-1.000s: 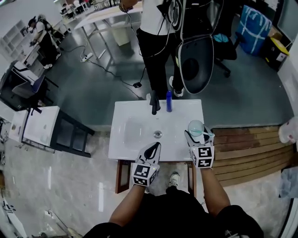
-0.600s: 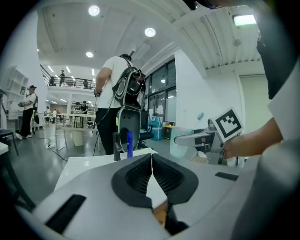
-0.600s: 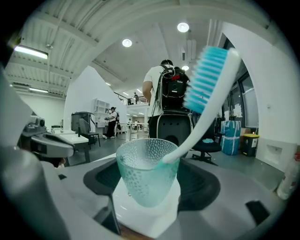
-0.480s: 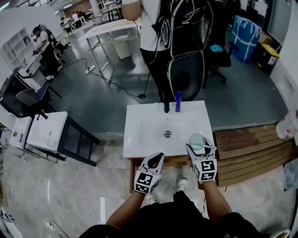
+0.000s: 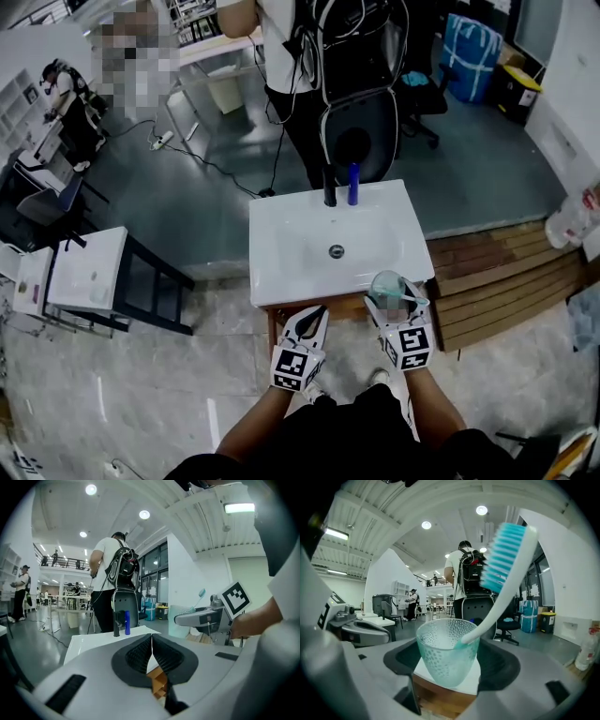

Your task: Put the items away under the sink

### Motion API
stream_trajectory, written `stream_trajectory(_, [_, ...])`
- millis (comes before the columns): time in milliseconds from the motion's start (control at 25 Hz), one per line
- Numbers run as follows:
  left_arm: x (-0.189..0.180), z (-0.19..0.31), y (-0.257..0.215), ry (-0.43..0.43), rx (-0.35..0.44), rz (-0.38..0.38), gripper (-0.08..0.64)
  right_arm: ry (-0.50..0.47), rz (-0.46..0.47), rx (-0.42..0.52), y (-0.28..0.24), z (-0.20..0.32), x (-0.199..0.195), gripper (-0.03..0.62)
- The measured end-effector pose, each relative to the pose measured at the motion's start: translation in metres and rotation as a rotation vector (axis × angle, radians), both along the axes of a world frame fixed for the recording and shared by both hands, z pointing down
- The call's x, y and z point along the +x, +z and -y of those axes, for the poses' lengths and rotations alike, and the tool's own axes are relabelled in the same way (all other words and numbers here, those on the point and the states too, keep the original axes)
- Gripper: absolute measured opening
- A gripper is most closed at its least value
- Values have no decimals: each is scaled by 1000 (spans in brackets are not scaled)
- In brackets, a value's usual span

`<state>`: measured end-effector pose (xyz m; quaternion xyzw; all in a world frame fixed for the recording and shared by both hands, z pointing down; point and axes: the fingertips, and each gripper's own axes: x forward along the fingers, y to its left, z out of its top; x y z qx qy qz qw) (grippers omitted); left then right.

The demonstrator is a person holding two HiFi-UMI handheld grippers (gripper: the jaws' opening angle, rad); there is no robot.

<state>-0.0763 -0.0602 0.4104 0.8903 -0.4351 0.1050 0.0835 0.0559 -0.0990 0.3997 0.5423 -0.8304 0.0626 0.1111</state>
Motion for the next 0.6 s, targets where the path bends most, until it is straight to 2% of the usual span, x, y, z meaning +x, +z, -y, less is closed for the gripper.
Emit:
stream_trajectory(360, [23, -2, 5, -76, -16, -10, 21, -61, -17, -22, 26, -15, 16, 371])
stream_trajectory(600, [42, -9, 18, -163, -32, -5, 21, -119, -16, -27, 37, -20, 32, 371])
